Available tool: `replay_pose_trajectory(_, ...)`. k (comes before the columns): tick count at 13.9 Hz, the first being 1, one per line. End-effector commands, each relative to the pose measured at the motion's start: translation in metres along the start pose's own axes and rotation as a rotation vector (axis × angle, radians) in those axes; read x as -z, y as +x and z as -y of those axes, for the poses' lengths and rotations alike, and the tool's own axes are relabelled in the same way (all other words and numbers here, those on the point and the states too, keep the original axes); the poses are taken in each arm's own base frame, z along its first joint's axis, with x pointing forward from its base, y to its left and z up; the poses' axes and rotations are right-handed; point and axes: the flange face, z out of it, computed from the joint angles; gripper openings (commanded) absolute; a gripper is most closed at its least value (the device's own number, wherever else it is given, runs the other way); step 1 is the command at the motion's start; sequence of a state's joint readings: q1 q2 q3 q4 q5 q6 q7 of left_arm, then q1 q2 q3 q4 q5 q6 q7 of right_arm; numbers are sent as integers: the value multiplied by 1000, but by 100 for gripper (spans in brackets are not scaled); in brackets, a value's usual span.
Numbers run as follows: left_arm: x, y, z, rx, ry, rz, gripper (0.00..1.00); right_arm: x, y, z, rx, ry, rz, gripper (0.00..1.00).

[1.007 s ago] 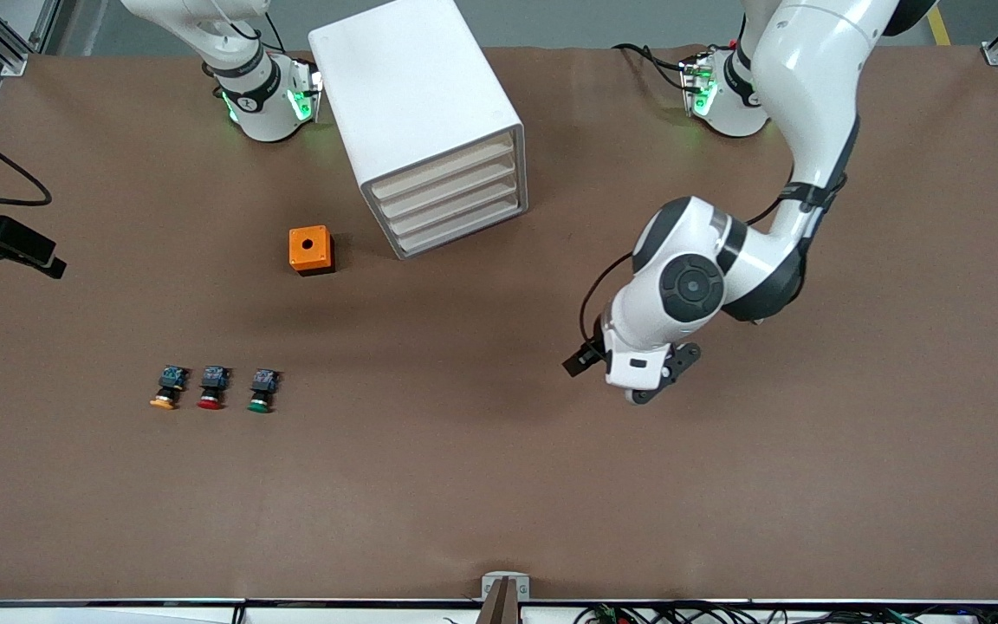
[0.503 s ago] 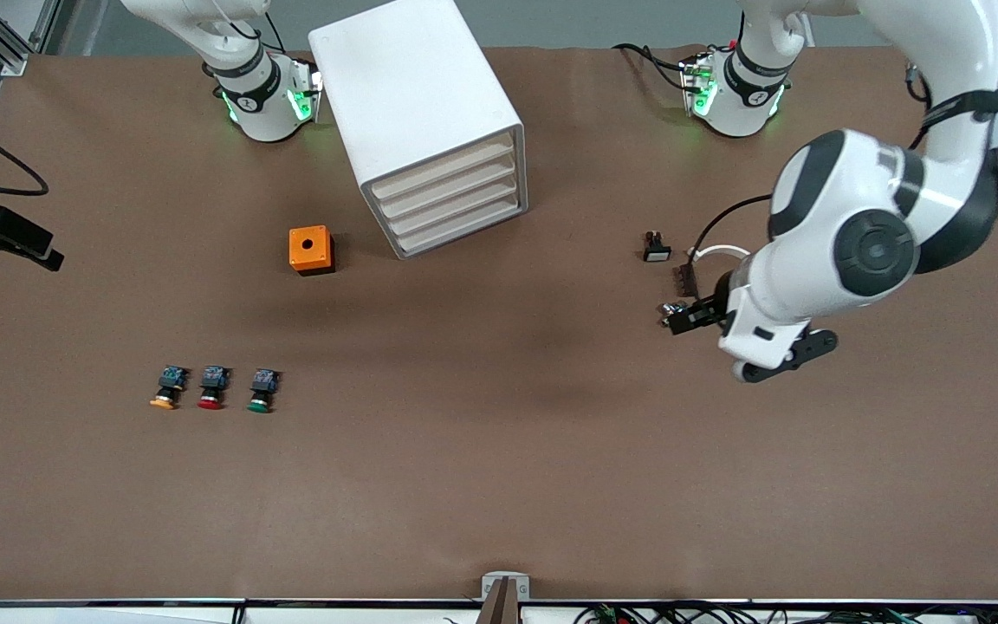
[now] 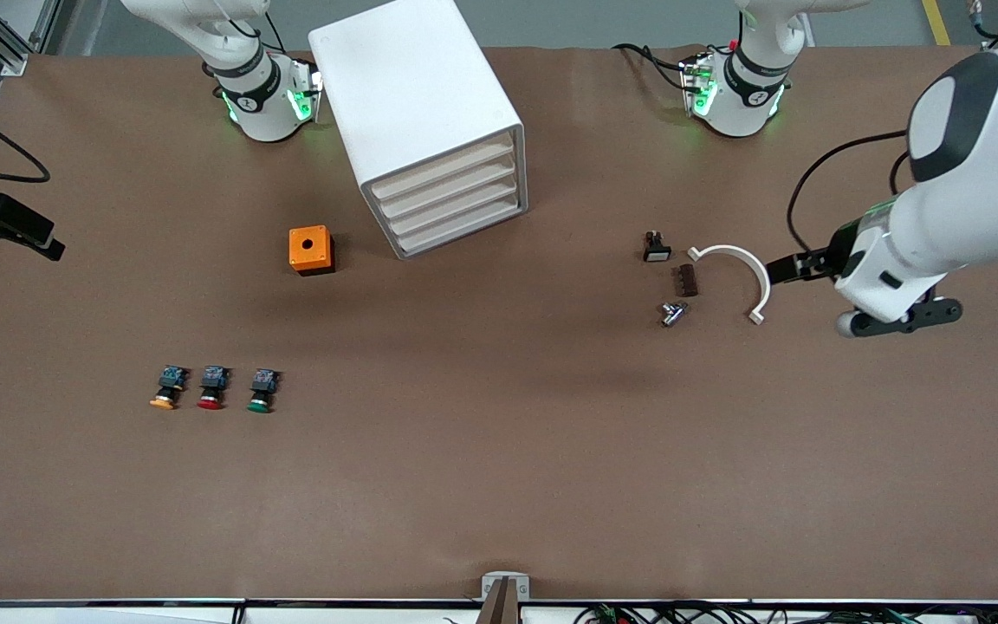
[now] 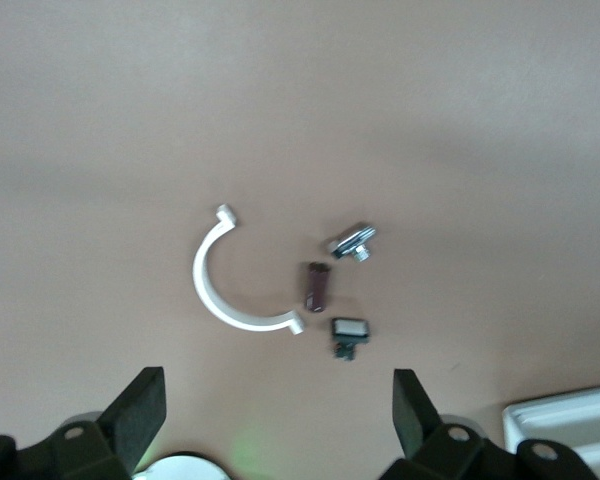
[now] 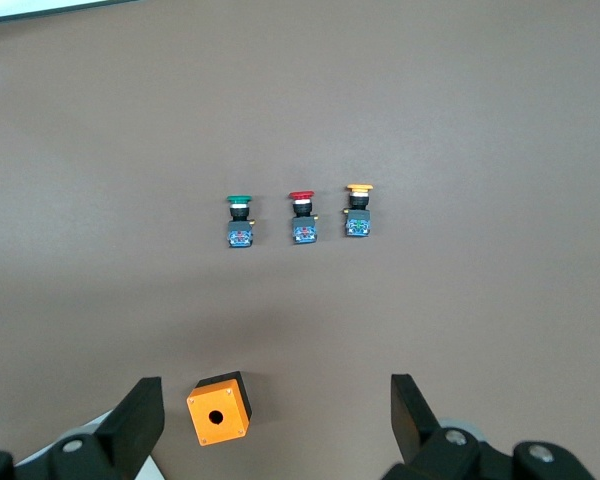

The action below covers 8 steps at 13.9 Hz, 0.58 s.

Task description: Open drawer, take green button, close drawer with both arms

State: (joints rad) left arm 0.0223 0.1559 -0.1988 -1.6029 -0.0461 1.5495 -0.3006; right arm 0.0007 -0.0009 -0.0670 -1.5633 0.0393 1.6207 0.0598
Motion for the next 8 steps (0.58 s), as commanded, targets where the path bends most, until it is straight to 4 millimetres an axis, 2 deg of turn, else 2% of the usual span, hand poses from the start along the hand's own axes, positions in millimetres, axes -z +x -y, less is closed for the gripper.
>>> replay_pose_trajectory(1,8,-41,49,-53,-28,-15,100,8,-6,0,-12,10,-22,100)
replay_pose_trajectory(4,18,-51,76,-80,-39,-72,100,9,-5,-1,-10,9,-24,100)
replay_pose_trajectory(8,50,-40,76,-90,15,-198,100,8,-6,1,-10,9,-18,100)
